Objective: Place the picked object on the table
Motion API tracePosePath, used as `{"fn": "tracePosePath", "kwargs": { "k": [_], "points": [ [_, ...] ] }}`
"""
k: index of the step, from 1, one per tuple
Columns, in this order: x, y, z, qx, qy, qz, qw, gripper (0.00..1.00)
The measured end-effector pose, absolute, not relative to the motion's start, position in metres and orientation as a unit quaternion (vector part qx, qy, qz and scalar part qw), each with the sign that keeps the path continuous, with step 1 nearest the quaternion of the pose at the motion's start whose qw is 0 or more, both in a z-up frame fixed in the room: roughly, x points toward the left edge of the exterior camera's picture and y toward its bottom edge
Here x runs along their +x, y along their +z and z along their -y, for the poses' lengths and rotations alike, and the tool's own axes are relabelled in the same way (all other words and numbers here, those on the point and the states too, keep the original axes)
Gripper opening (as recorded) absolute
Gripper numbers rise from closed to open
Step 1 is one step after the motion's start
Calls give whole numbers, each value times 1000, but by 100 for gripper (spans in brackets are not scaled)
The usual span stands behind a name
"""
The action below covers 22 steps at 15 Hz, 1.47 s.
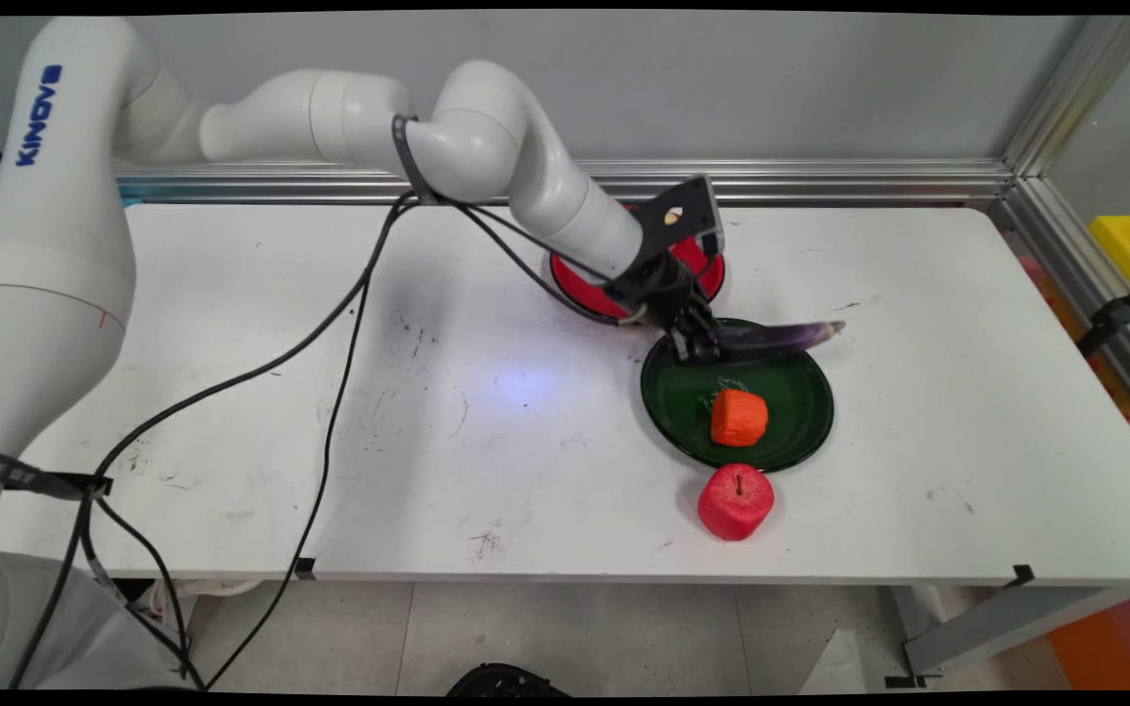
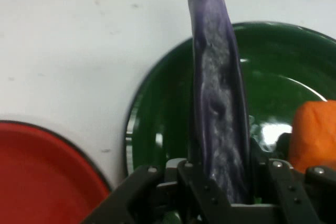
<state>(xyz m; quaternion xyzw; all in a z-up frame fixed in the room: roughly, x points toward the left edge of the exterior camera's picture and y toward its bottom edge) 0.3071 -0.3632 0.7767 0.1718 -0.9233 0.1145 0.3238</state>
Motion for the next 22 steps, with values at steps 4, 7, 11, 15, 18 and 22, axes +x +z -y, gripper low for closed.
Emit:
{"fn": "tracePosePath", "kwargs": {
  "k": [4,7,11,15,18,22],
  "points": [
    [326,796,376,184,131,919,323,0],
    [341,804,383,188,140,919,318,0],
    [358,813,382,193,137,921,310,0],
    [387,823,363,187,127,929,293,0],
    [411,826,345,181,116,937,276,0],
    [446,823,318,174,100,947,250,0]
  ]
}}
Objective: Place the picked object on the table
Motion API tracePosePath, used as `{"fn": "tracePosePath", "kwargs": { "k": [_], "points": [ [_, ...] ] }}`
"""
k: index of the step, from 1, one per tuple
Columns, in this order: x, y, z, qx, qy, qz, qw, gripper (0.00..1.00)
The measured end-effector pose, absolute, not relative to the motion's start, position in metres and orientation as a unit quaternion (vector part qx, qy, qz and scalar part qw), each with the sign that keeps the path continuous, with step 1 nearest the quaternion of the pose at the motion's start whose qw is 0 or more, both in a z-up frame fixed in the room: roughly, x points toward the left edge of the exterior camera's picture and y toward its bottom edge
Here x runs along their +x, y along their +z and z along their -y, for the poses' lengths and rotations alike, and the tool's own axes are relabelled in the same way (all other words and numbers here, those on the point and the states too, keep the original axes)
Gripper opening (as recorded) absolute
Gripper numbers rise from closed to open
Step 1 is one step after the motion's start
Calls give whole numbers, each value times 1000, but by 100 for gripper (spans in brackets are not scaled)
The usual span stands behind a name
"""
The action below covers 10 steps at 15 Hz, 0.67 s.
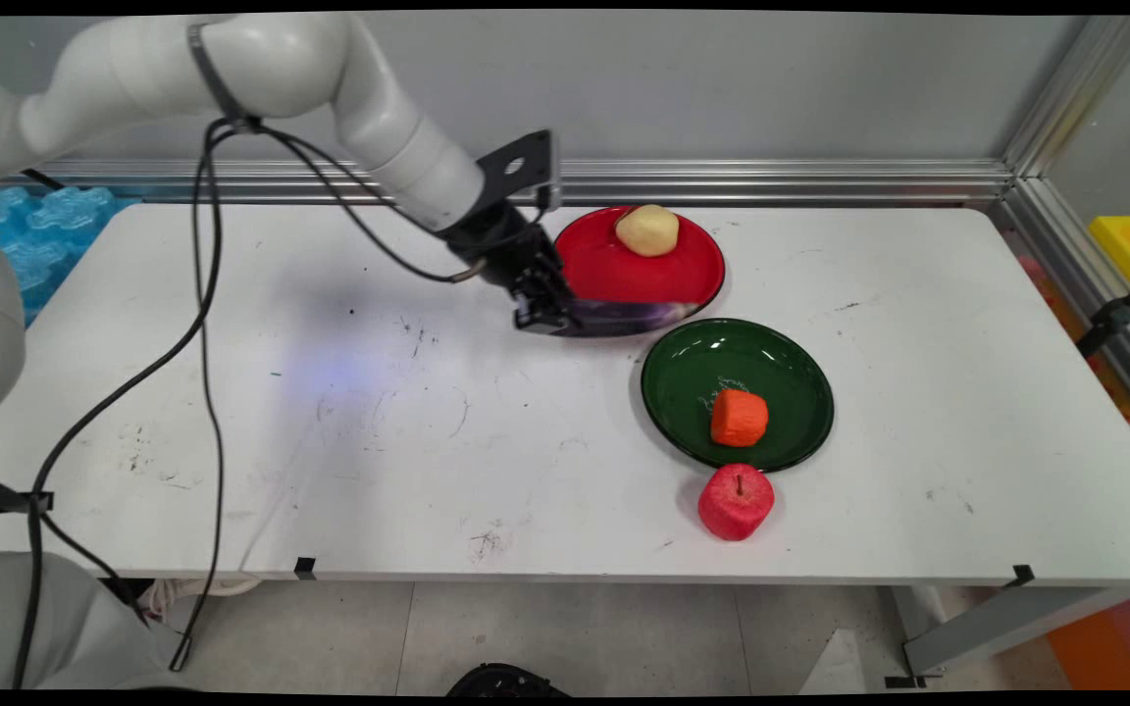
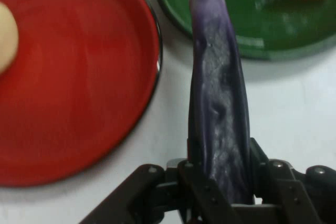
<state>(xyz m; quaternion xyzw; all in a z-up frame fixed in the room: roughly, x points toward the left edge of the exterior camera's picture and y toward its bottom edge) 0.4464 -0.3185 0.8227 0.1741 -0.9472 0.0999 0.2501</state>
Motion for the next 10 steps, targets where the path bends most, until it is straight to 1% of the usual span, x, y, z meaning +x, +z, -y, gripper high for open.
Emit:
{"fn": "tracePosePath", "kwargs": {
  "k": [10],
  "points": [
    [491,806,289,182,85,954,221,0]
  ]
}}
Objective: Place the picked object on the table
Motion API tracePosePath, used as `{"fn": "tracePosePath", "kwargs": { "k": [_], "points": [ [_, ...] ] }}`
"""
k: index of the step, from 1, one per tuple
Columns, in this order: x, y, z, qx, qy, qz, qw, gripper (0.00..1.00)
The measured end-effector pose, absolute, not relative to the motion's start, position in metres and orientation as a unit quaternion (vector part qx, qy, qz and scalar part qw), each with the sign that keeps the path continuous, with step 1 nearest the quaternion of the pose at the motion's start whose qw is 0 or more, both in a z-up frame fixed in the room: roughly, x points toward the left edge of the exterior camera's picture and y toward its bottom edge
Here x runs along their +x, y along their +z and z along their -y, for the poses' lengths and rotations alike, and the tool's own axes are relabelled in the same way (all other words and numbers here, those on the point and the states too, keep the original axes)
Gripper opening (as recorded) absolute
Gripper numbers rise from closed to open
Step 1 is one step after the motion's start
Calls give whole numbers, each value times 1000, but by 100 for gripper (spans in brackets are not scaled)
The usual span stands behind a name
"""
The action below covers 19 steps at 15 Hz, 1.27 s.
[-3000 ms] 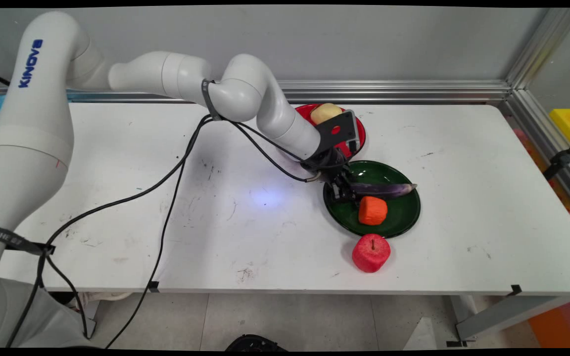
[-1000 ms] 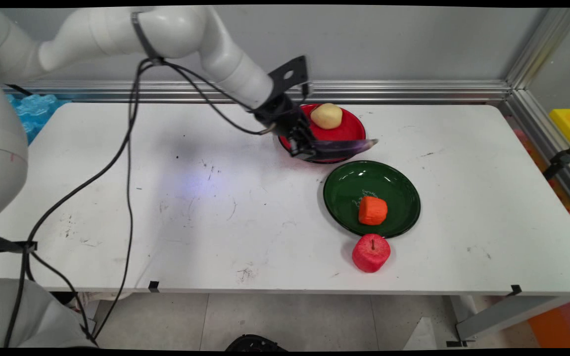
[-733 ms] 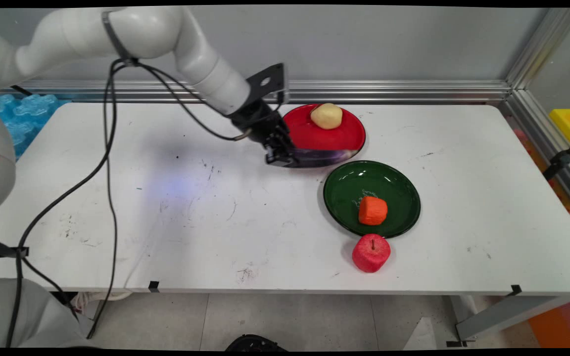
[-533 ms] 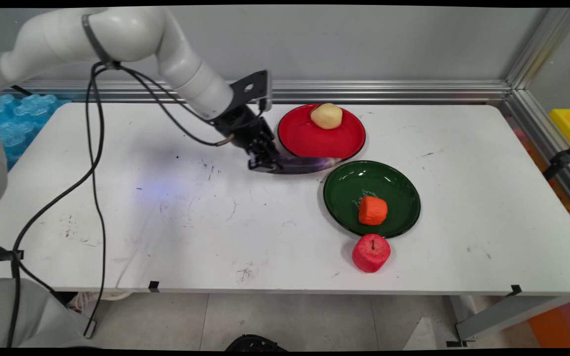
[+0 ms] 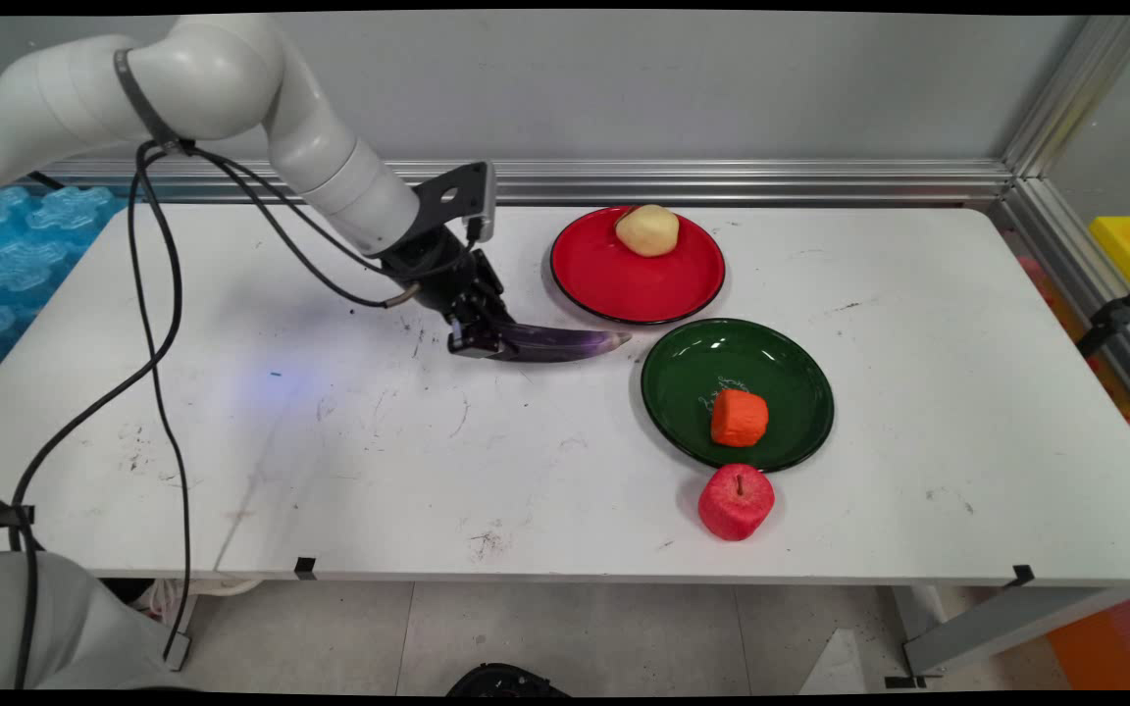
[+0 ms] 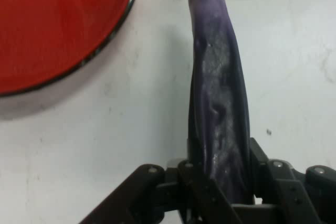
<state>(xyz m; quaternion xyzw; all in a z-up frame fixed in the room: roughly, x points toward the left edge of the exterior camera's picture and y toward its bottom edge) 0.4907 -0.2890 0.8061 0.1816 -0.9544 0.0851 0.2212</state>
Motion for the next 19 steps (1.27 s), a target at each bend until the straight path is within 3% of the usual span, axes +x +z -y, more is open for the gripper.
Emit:
{"fn": "tracePosePath", "kwargs": {
  "k": [13,14,19],
  "points": [
    [507,776,287,205,81,951,217,0],
    [506,774,287,206,81,950,219,100],
    [503,767,292,211,83,948,225,100]
  ]
}}
